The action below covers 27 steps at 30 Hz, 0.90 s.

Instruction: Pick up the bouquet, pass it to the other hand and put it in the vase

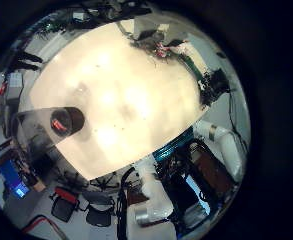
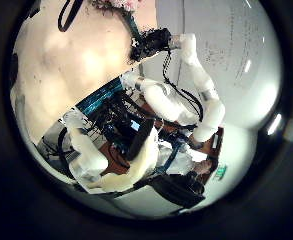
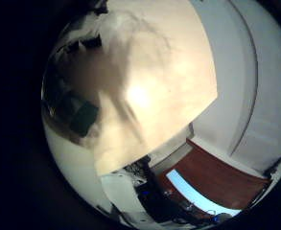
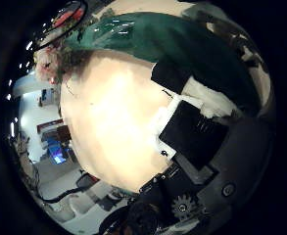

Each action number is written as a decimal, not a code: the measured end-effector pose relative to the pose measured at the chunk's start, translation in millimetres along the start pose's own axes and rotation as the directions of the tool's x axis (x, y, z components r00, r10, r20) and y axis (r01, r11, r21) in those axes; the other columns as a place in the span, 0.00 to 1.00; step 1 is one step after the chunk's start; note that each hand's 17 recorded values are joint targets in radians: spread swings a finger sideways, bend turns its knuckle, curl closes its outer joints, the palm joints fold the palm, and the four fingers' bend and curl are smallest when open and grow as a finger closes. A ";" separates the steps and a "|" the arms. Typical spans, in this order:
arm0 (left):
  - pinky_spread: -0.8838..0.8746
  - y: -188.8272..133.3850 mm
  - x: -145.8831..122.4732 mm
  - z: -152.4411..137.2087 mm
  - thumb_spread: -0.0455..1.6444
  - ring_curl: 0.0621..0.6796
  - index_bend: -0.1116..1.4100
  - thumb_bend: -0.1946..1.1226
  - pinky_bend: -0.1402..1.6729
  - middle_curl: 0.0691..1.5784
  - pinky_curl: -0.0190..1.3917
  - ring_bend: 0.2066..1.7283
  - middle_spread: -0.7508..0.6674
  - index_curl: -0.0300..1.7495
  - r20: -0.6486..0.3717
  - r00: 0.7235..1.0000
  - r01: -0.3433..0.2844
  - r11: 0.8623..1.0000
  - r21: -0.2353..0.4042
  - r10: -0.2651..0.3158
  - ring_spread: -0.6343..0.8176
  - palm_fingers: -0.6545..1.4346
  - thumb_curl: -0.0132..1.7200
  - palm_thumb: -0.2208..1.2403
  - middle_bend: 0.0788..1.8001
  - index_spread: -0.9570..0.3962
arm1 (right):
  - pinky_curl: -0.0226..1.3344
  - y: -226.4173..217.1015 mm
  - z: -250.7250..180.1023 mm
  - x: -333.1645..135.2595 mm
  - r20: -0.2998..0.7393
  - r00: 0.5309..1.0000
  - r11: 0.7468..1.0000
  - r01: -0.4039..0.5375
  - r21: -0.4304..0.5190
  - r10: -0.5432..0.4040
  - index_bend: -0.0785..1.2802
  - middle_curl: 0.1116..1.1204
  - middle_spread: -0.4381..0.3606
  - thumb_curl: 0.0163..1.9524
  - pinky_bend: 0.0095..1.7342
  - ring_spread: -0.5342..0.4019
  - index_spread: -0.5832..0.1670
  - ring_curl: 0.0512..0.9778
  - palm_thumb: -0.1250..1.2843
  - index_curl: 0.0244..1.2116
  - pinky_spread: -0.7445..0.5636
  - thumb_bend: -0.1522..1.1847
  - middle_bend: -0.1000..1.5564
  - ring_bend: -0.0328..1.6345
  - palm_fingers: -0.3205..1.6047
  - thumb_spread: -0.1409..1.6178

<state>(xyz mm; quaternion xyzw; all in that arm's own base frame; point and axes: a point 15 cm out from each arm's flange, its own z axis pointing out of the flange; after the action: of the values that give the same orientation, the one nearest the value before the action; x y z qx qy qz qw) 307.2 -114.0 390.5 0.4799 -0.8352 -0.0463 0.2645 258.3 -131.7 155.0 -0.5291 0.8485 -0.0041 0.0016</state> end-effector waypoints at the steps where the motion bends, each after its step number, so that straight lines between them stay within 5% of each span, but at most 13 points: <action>1: 0.80 0.5 -0.2 -0.4 0.75 0.22 0.20 0.14 0.18 0.16 0.23 0.17 0.75 0.23 0.000 1.000 0.001 1.000 0.002 -0.001 0.80 0.39 0.16 0.27 0.06 0.71 | 0.31 -2.5 -7.4 -0.2 0.003 1.000 1.000 0.006 0.015 -0.006 0.76 0.70 0.30 0.31 0.82 0.33 0.26 0.58 0.87 0.76 0.37 0.15 0.78 0.82 0.80 0.61; 9: 0.80 2.8 -1.6 -2.5 0.75 0.22 0.20 0.14 0.18 0.16 0.23 0.17 0.74 0.23 -0.002 1.000 0.003 1.000 0.011 -0.003 0.80 0.39 0.16 0.27 0.06 0.71 | 0.37 -8.3 -58.5 2.9 0.013 1.000 0.995 0.018 0.100 -0.019 0.84 0.70 0.35 0.37 0.85 0.35 0.36 0.64 0.92 0.78 0.42 0.16 0.84 0.87 0.78 0.58; 18: 0.80 7.7 2.2 -7.5 0.75 0.22 0.19 0.14 0.18 0.16 0.23 0.17 0.74 0.23 -0.003 1.000 0.001 1.000 0.031 -0.001 0.80 0.40 0.16 0.27 0.06 0.71 | 0.41 -13.9 -119.8 -6.1 0.166 0.985 0.980 0.009 0.198 -0.043 0.89 0.68 0.38 0.42 0.84 0.37 0.42 0.67 0.91 0.76 0.44 0.14 0.87 0.89 0.77 0.56; 27: 0.80 13.3 -3.8 -21.5 0.75 0.22 0.19 0.14 0.18 0.16 0.23 0.18 0.74 0.23 -0.078 0.997 0.020 0.995 0.093 -0.012 0.80 0.40 0.16 0.27 0.06 0.71 | 0.45 -27.0 -199.4 -0.5 0.301 0.952 0.938 -0.048 0.343 -0.061 0.91 0.65 0.39 0.47 0.82 0.37 0.46 0.68 0.91 0.74 0.44 0.13 0.88 0.90 0.76 0.55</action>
<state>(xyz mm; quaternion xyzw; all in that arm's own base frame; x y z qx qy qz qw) 308.7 -99.9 411.8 0.4999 -0.8217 0.0095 0.2735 281.4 -142.1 354.6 -0.5176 0.8220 -0.0709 0.2267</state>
